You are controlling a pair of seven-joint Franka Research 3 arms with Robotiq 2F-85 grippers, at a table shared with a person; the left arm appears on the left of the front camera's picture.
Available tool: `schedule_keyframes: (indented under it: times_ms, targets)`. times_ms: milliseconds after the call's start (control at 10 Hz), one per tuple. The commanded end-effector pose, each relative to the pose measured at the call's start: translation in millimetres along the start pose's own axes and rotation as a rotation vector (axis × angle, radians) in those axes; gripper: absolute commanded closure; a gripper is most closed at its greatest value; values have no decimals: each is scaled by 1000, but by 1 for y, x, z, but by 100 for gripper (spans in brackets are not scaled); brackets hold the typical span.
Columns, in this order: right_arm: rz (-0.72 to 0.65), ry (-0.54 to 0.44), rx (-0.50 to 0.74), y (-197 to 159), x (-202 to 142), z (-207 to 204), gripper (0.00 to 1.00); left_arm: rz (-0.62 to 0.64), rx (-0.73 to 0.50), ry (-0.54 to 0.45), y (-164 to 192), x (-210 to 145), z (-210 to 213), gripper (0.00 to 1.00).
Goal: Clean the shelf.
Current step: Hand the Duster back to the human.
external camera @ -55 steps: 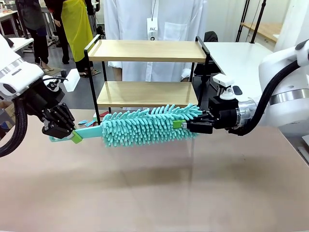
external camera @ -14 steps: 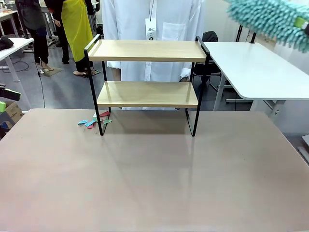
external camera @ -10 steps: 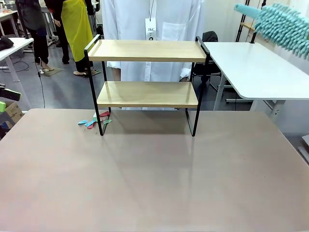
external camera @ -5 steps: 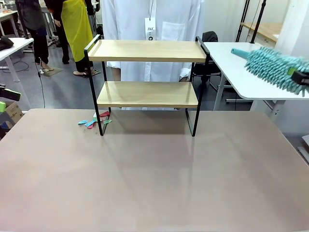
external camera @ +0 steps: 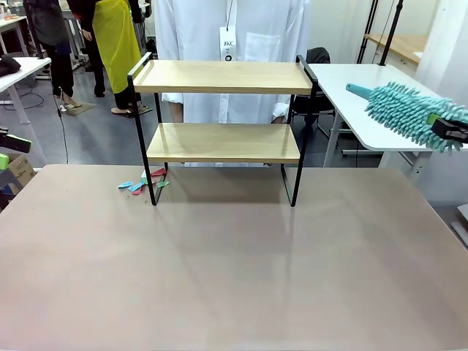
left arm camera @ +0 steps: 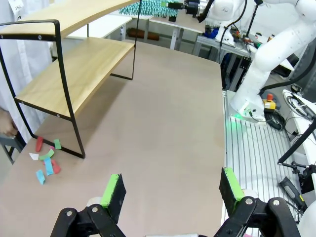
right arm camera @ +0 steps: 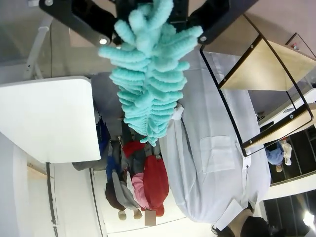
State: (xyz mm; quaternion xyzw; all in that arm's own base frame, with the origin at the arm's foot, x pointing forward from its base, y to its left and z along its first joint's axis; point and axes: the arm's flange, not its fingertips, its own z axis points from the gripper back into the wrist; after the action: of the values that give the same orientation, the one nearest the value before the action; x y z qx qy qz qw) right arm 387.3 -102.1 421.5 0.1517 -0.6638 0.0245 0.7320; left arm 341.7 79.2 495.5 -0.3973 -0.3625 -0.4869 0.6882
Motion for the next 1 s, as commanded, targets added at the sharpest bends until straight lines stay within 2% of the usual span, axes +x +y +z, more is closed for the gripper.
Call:
schedule_keyframes:
  times_ms: [0,900]
  targets:
    - [-1,3,-4,2,7,3,83,-4,-2,-18,-1,2,0,0]
    - [-1,3,-4,2,7,3,83,-4,-2,-18,-1,2,0,0]
